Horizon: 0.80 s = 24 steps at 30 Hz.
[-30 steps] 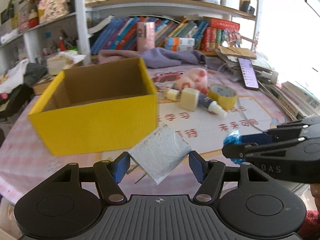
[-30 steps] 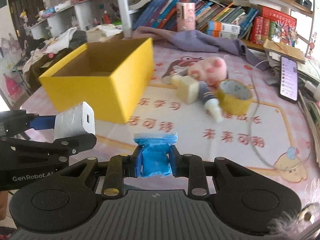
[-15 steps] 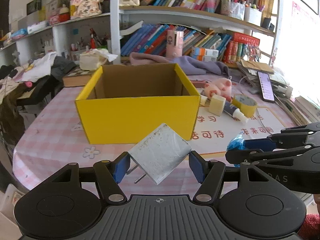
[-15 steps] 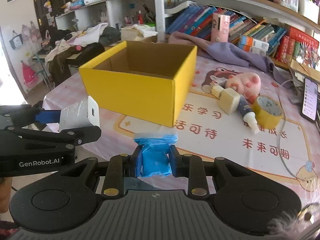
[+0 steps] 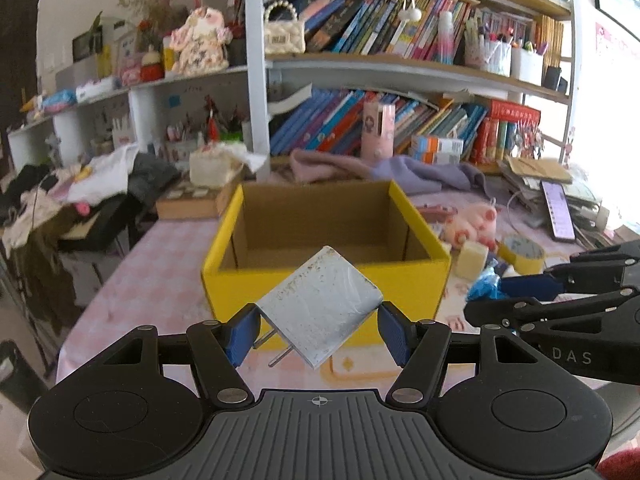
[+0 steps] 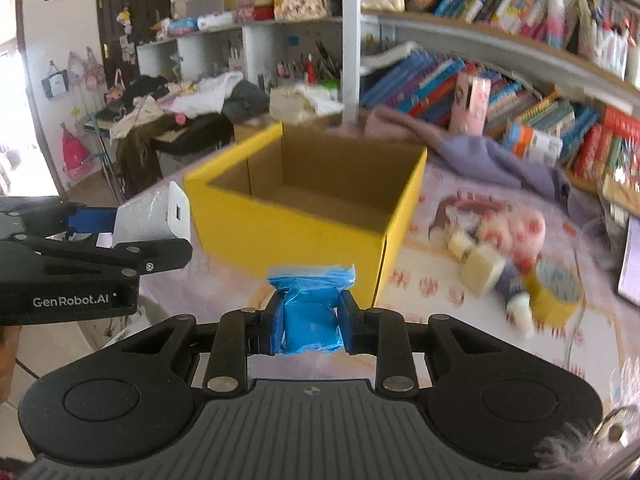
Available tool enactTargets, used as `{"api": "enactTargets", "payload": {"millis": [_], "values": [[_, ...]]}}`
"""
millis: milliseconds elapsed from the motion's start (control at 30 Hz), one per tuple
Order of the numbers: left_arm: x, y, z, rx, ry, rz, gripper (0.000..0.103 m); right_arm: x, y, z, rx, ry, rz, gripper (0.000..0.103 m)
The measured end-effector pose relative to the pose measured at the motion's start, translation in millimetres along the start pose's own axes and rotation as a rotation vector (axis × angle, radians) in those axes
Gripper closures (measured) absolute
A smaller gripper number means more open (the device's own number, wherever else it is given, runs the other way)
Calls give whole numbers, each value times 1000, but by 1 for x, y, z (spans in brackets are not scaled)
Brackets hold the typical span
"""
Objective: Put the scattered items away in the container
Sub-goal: 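Carry the white charger and blue packet with both tools over the yellow box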
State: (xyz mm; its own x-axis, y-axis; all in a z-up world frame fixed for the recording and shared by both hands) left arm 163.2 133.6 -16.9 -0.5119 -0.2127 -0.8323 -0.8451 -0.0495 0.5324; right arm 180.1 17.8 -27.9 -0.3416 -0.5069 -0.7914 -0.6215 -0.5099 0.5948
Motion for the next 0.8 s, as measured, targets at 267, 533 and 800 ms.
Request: {"api": "enactTargets", "payload": {"millis": [267, 533, 800], "values": [[-36, -44, -4, -13, -41, -5, 39, -52, -32, -27, -15, 61, -87, 77], [-71, -103, 4, -74, -51, 9, 39, -94, -102, -61, -67, 114, -66, 77], [-65, -176, 18, -151, -126, 139, 39, -93, -189, -74, -123, 270, 69, 77]]}}
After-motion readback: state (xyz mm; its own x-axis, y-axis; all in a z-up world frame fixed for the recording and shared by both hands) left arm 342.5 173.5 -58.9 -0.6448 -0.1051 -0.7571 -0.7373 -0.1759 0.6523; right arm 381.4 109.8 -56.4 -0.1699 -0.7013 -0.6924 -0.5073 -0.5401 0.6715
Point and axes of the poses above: each gripper's, at about its wrist camera, not at the fingertips, and y roughly against the way its jaws point, z to its left, x to its underside, the point moved 10 cm from there along -y, roughly the way its jaws point, and after that the axes turned 11 degrees about y, right-handed, at the moved point
